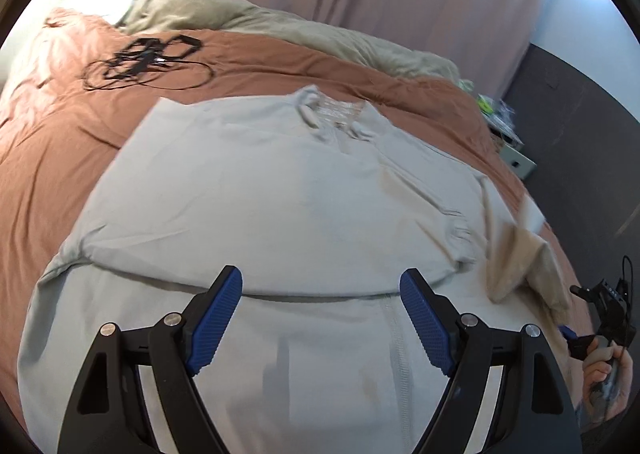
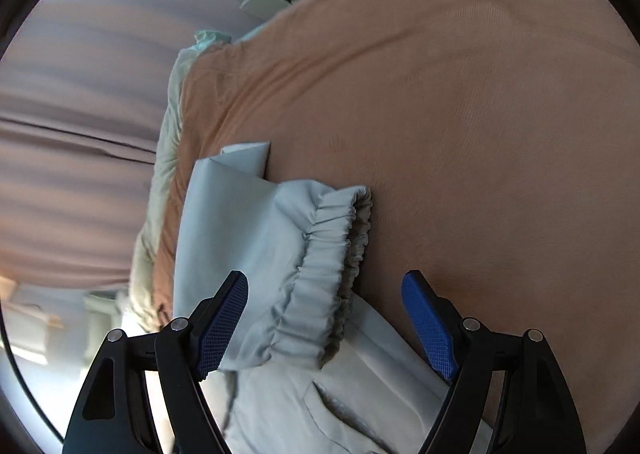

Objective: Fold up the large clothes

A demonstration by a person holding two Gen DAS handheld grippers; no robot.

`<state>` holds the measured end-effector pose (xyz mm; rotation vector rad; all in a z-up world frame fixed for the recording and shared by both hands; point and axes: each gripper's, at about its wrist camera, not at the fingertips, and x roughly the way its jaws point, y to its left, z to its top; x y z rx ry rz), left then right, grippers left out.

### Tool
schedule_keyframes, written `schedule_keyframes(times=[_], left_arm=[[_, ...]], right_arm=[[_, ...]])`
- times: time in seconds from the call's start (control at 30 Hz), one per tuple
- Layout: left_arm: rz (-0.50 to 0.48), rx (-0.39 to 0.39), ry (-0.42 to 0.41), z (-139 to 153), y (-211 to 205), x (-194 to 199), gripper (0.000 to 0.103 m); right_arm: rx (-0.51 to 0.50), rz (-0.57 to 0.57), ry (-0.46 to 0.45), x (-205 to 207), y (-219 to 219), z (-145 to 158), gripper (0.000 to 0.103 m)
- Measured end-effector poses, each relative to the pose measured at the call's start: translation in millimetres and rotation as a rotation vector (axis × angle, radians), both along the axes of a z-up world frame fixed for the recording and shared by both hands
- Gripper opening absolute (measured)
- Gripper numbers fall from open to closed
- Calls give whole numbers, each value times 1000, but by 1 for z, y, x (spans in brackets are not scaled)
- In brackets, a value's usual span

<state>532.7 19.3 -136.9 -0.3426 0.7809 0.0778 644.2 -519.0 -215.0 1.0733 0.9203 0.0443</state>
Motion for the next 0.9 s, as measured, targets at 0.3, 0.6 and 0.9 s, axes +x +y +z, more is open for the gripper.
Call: schedule_keyframes(times=[0.3, 0.6, 0.9], left_arm=[[46, -2, 9, -4, 43, -9, 82], [158, -168, 40, -22, 90, -13, 82], [238, -199, 15, -21, 118, -25, 82]], right_arm=[[-37, 17, -89, 21, 33, 3, 17], [-235, 84, -370, 1, 99, 89, 12], [-291, 313, -523, 5, 222, 127, 12]])
